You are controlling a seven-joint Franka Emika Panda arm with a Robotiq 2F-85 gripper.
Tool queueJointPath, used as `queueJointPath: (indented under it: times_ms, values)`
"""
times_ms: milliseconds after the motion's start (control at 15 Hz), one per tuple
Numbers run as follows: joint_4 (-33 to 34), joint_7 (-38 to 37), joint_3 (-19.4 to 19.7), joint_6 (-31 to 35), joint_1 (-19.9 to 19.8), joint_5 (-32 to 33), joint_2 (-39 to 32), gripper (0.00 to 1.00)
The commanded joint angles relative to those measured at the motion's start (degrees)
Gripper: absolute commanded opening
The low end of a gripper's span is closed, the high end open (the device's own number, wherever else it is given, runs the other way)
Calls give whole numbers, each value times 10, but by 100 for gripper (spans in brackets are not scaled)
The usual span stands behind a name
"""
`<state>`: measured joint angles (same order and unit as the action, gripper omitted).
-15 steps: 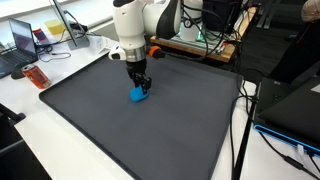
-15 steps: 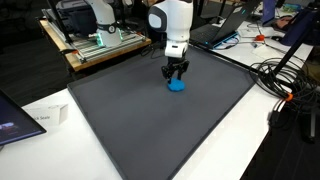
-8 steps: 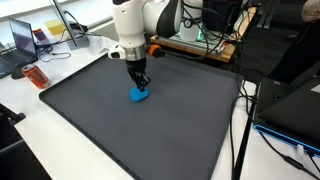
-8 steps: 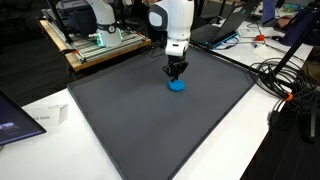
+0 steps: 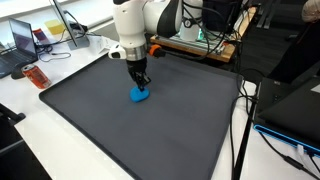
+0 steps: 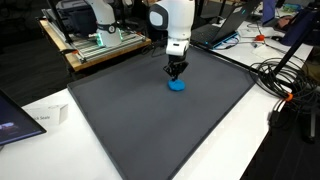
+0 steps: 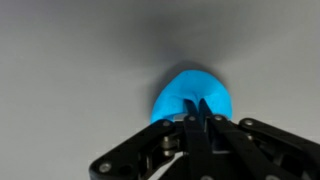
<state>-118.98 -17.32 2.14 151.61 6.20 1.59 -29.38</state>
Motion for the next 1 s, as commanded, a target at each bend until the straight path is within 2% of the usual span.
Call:
queueJointPath:
  times_ms: [0, 200, 267, 400, 733, 933]
  values:
    - [5, -2, 10, -17, 12, 5, 3, 1]
    - [4, -2, 10, -26, 12, 6, 8, 1]
    - [3, -2, 12, -33, 14, 9, 10, 28]
    - [1, -8, 17, -38, 17, 13, 17, 34]
    - [-8, -16, 27, -65, 21, 22, 43, 70]
    - [-10, -57, 39, -127, 40, 48, 75, 91]
